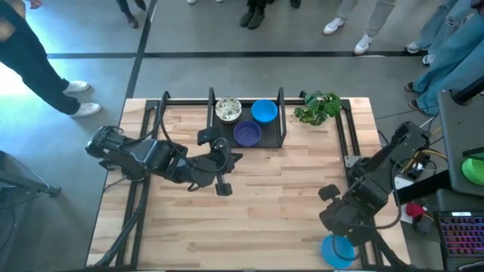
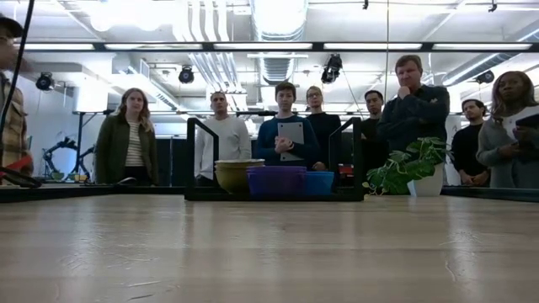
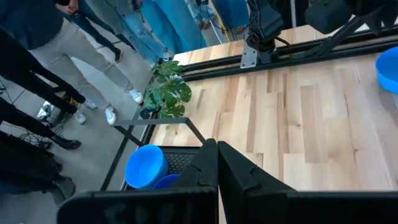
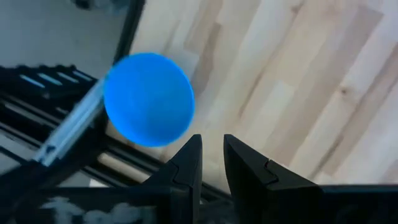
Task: Pick & Place Mini bowls
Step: Stack the blue bowl on top of the blue bowls on the shelf
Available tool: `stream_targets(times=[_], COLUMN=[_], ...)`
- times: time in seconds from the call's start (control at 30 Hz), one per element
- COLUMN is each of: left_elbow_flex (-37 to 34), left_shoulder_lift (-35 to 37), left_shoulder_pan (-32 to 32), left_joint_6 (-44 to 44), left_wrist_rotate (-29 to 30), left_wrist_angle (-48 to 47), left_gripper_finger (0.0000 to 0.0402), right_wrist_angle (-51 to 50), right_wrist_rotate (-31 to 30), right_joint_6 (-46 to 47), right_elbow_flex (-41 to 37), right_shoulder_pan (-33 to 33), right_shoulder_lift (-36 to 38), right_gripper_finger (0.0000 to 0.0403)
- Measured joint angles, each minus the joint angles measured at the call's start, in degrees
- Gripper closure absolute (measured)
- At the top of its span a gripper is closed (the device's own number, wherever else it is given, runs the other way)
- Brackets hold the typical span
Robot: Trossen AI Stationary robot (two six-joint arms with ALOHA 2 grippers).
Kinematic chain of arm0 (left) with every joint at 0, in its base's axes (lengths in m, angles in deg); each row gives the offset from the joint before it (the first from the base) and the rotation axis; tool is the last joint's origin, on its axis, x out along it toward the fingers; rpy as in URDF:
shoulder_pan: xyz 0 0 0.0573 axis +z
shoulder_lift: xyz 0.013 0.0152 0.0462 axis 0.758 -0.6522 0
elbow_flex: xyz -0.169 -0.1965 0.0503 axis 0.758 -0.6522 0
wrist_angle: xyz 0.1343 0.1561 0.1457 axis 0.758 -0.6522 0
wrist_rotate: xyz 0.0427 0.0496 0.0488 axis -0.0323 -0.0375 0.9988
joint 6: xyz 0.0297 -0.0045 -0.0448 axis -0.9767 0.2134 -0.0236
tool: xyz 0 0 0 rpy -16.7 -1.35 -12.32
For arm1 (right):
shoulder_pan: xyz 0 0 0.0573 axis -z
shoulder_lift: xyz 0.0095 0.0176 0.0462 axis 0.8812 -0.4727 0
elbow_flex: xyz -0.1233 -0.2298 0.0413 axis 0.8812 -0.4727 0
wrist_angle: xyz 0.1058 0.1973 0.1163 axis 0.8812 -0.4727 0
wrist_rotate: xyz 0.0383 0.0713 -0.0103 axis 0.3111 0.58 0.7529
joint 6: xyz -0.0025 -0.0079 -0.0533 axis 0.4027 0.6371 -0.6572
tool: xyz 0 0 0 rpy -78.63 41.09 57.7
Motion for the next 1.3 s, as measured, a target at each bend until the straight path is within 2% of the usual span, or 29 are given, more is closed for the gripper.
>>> stream_targets(times=[0.27,0.53,0.73,1.3], left_elbow_flex=[0.00,0.00,0.00,0.00], left_shoulder_lift=[0.02,0.03,0.04,0.04], left_shoulder_pan=[-0.54,-0.67,-0.69,-0.67], left_joint_6=[-1.83,-1.94,-2.06,-2.40], left_wrist_rotate=[-1.22,-3.19,-3.67,-3.69], left_wrist_angle=[0.02,-0.24,-0.38,-0.50], left_gripper_finger=[0.0402,0.0402,0.0402,0.0402], right_wrist_angle=[3.42,5.40,12.11,22.68], right_wrist_rotate=[-0.01,0.05,0.11,1.34], right_joint_6=[4.74,3.93,1.86,1.46], right_elbow_flex=[-3.55,-6.51,-9.72,-16.01], right_shoulder_pan=[-0.72,-2.01,-4.28,-5.80], right_shoulder_lift=[-0.40,-2.78,-5.78,-15.36], right_gripper_finger=[0.0348,0.0291,0.0262,0.0265])
